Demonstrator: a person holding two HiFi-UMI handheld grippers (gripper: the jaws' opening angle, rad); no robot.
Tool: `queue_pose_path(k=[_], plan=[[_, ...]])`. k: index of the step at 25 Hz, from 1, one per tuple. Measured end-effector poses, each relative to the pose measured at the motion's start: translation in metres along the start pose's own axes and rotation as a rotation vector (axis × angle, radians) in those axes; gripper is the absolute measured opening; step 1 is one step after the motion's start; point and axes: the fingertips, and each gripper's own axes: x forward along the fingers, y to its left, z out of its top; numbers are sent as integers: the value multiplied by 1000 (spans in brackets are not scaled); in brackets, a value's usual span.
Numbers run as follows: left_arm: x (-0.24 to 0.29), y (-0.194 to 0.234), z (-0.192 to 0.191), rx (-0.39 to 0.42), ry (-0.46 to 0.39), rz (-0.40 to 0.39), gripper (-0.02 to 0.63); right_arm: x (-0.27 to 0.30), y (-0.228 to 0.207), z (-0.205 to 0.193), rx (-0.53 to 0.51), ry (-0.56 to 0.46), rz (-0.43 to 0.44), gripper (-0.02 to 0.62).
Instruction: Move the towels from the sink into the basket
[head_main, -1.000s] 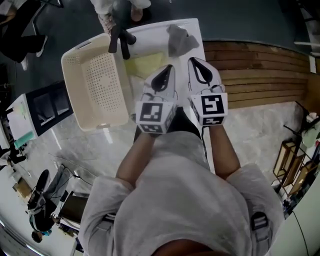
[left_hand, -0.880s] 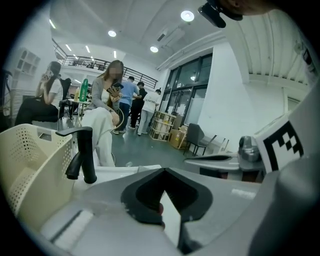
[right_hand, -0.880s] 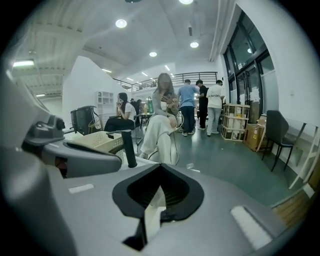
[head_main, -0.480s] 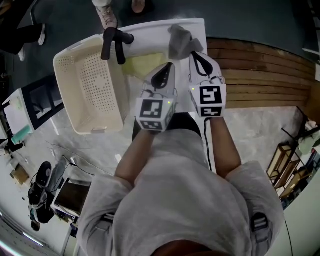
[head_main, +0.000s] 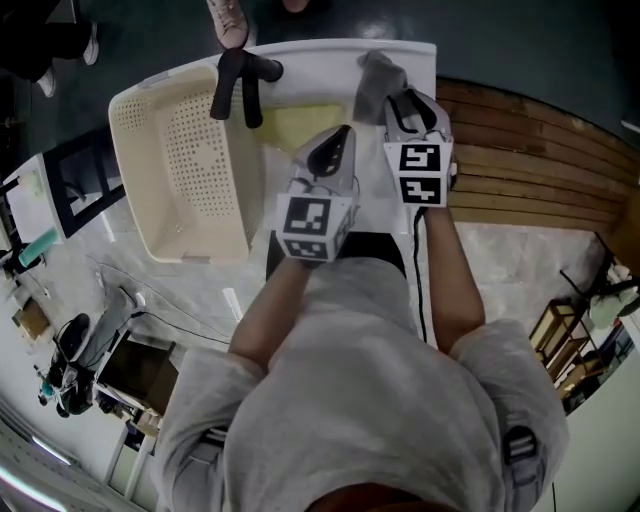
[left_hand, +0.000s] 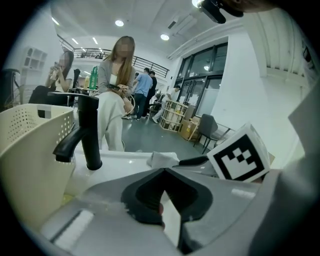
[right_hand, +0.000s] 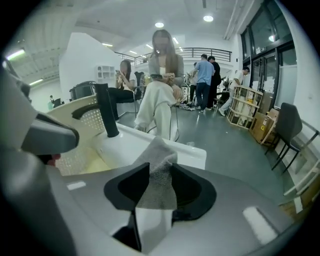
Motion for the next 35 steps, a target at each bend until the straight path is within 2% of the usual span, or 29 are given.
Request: queue_pose_path(k=[3, 4, 5, 11, 20, 27, 35], plan=[[-1, 3, -1, -7, 3, 7, 20, 14, -4, -8, -8, 42, -17, 140], [-1, 4, -2, -9, 3, 8, 20, 15, -6, -9, -11, 45, -25, 51], [-2, 4, -2, -11, 3, 9, 20, 13, -7, -8, -14, 41, -29, 17], [-12, 6, 9, -14, -23, 14, 20, -13, 4, 19, 10, -50, 1, 14], [-51, 6, 47, 8, -139, 22, 20, -75, 49, 88, -17, -240, 54, 14], [-92, 31, 63, -2, -204, 94, 20, -95, 98, 116, -58, -301, 130, 14], [-148, 73, 55, -37, -245, 200, 20, -100, 174, 135, -126, -334, 241, 14]])
